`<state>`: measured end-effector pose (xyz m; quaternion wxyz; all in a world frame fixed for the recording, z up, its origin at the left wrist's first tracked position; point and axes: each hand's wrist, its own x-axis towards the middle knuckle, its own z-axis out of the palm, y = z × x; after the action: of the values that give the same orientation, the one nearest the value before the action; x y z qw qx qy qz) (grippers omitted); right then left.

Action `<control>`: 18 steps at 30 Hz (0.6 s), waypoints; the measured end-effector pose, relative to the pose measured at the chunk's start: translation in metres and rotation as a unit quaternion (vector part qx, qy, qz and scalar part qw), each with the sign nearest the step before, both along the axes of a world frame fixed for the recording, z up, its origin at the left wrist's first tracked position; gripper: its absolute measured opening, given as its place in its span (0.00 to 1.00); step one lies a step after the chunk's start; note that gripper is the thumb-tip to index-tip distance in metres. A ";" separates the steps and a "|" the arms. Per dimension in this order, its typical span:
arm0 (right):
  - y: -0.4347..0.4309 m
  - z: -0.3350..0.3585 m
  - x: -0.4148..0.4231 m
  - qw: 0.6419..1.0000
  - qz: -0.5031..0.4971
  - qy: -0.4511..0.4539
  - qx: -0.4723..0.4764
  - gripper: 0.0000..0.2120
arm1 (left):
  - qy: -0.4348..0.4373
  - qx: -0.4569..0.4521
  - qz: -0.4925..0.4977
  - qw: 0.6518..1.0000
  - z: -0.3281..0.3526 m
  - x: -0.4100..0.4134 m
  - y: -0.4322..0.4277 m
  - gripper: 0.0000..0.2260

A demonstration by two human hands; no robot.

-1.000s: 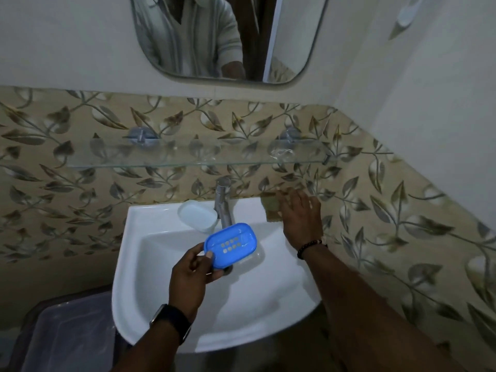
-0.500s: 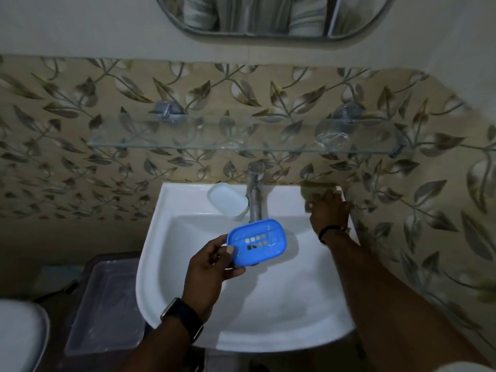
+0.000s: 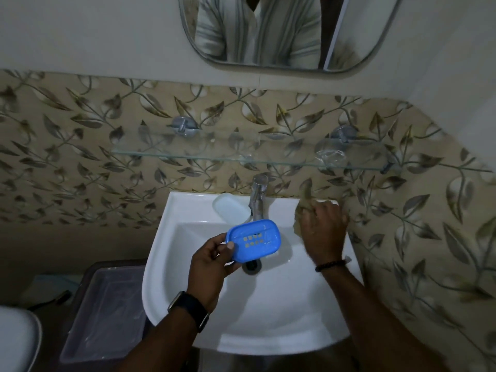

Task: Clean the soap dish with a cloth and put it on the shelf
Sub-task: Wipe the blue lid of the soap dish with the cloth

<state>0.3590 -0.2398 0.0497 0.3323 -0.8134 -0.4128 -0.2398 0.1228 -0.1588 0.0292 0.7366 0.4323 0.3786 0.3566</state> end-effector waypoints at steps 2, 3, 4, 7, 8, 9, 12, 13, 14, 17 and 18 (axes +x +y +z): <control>-0.001 0.015 -0.036 0.994 0.083 -0.076 -0.004 0.06 | -0.015 -0.002 0.000 1.000 0.004 0.000 0.001 0.10; 0.000 0.020 -0.054 0.987 0.126 -0.094 -0.025 0.07 | -0.022 0.000 -0.002 1.000 0.007 -0.001 0.001 0.10; 0.002 0.023 -0.071 0.978 0.168 -0.104 -0.067 0.09 | -0.029 0.004 -0.006 1.000 0.010 -0.002 0.000 0.10; 0.008 0.024 -0.109 0.947 0.234 -0.116 -0.187 0.18 | -0.031 0.027 -0.027 0.999 0.017 -0.006 -0.002 0.10; 0.009 0.025 -0.116 0.945 0.240 -0.102 -0.197 0.19 | -0.029 0.029 -0.028 0.999 0.020 -0.008 -0.002 0.11; 0.009 0.027 -0.119 0.945 0.243 -0.094 -0.198 0.19 | -0.028 0.030 -0.028 0.999 0.021 -0.011 -0.001 0.11; 0.003 0.038 -0.114 0.934 0.216 -0.159 -0.236 0.22 | -0.024 0.043 -0.026 0.998 0.026 -0.019 0.001 0.10; 0.001 0.044 -0.110 0.932 0.194 -0.181 -0.245 0.21 | -0.025 0.049 -0.023 0.998 0.028 -0.021 0.002 0.10; -0.001 0.050 -0.107 0.935 0.162 -0.191 -0.251 0.17 | -0.027 0.054 -0.019 0.998 0.029 -0.022 0.003 0.10; -0.001 0.064 -0.116 0.949 0.063 -0.152 -0.268 0.11 | -0.028 0.066 -0.021 0.997 0.033 -0.025 0.004 0.11; 0.001 0.064 -0.126 0.958 0.057 -0.110 -0.258 0.12 | -0.028 0.067 -0.024 0.997 0.035 -0.027 0.003 0.11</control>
<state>0.2335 -0.2385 0.1140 0.0763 -0.8151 -0.5406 -0.1937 0.0962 -0.1553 0.0641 0.7247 0.4795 0.3223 0.3756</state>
